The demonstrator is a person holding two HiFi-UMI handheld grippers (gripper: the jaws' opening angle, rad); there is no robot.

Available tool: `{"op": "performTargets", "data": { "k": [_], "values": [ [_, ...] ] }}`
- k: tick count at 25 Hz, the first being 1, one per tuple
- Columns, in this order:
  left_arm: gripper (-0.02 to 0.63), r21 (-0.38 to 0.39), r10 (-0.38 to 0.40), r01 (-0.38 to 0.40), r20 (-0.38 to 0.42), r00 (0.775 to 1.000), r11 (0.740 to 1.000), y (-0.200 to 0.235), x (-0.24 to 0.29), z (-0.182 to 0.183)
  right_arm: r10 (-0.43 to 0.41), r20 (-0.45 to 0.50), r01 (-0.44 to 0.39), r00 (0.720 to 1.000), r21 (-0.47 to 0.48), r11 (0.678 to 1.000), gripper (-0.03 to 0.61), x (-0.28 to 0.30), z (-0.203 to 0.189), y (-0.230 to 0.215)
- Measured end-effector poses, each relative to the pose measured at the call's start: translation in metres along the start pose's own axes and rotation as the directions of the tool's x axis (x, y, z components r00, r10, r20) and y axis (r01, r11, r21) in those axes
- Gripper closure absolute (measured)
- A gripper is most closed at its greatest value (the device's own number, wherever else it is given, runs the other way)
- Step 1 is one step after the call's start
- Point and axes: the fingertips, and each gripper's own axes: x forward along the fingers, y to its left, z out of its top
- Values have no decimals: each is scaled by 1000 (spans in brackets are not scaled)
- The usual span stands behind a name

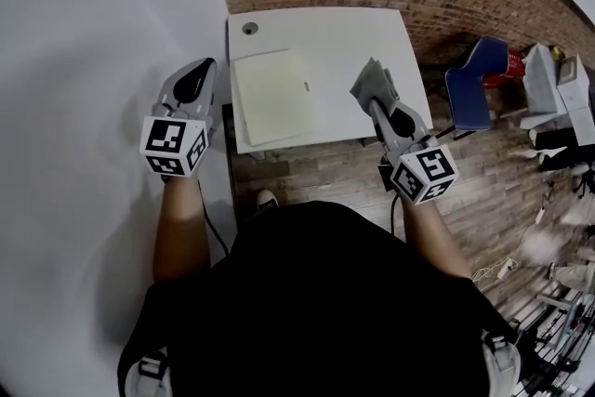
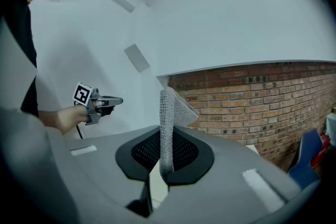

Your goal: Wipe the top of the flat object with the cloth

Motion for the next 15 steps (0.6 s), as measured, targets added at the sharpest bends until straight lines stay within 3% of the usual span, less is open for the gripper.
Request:
{"op": "performTargets", "data": {
  "k": [7,15],
  "values": [
    [612,0,-17,17,2,1000,1000,13,20,1,-5,-2,5,1000,6,1000,569,17,6,1],
    [612,-28,-7,6,-26,1000,1000,25,27,-17,50,-22,-50,999,9,999,569,54,5,11]
  ]
}}
